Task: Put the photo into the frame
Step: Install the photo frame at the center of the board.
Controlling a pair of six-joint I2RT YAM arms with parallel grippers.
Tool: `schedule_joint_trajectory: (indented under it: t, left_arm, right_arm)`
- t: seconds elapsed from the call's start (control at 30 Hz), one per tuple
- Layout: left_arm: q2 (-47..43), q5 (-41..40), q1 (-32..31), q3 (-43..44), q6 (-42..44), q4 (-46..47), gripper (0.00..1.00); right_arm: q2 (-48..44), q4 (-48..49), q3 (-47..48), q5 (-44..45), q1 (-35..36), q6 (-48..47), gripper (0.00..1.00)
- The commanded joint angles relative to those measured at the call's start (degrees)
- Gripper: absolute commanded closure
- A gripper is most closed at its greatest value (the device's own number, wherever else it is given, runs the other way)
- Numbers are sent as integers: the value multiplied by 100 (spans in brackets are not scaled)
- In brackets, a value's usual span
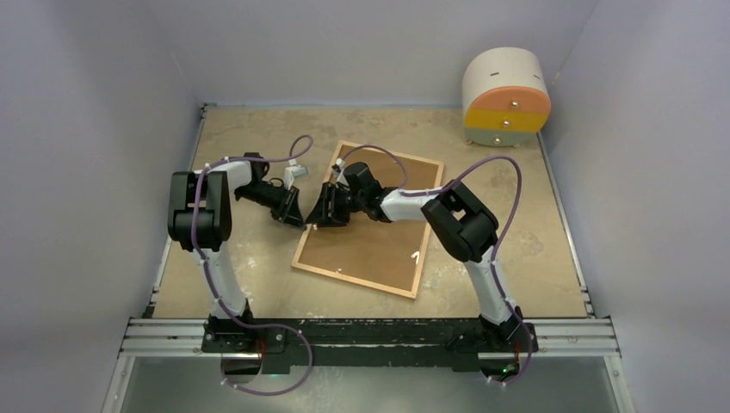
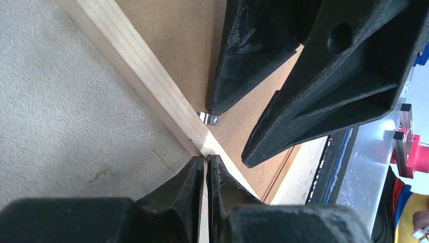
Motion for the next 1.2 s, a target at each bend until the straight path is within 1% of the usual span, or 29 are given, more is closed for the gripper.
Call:
schedule_joint_trajectory:
  t: [0.0, 0.2, 1.17]
  left_arm:
    - [5, -387, -18, -122, 165, 431, 90]
    - [-8, -417, -178, -144, 165, 445, 91]
    - [-37, -542, -264, -165, 151, 506, 91]
  right_arm:
    - [229, 87, 198, -185, 108, 130, 50]
    - [316, 74, 254, -247, 121, 155, 50]
    - [578, 27, 444, -390, 216, 167, 54]
